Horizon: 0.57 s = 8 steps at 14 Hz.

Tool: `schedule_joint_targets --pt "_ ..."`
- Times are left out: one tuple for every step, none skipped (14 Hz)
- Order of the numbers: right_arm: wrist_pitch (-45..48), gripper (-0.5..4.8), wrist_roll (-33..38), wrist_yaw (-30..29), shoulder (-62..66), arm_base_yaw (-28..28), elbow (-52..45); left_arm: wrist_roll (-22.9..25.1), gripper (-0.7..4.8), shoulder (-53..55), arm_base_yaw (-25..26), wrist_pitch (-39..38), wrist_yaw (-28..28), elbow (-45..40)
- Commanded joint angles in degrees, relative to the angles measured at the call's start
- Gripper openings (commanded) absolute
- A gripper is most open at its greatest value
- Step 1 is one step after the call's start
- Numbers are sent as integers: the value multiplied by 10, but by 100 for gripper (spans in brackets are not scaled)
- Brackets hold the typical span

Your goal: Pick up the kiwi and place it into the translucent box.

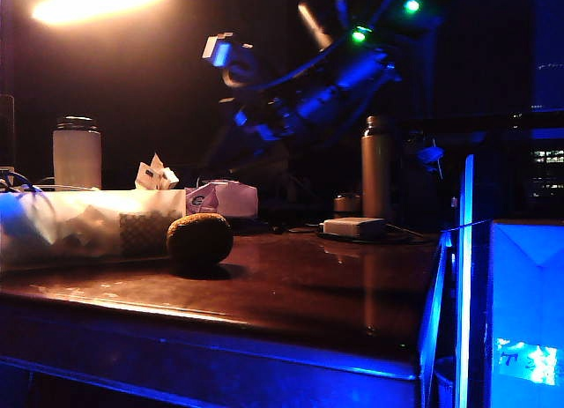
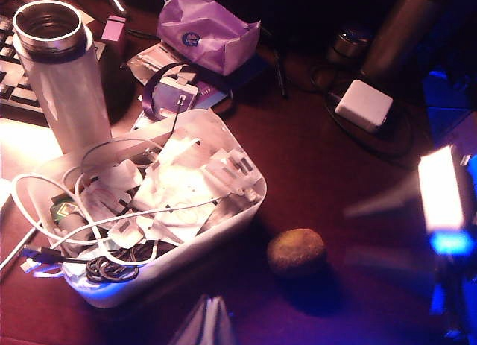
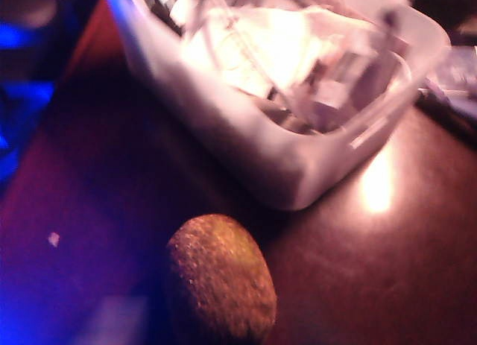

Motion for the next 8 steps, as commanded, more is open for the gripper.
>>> schedule_joint_targets --pt "12 479 -77 9 0 15 4 -2 -5 -2 0 9 3 3" --pt "19 479 -77 9 7 17 4 -10 -5 -2 0 9 3 3" --pt "22 479 -77 10 21 16 8 -14 -5 -2 0 10 4 3" --pt "22 479 -79 8 40 17 16 -14 -5 -2 0 10 4 3" --pt "21 479 -78 7 54 17 26 -14 -5 -2 0 11 4 3" --pt "20 479 -78 9 67 17 37 -14 -5 -2 0 11 4 3" --pt "18 479 -78 9 77 17 47 -14 -5 -2 0 11 4 3" --pt "17 479 -78 9 89 17 60 -14 -5 -2 0 11 4 3"
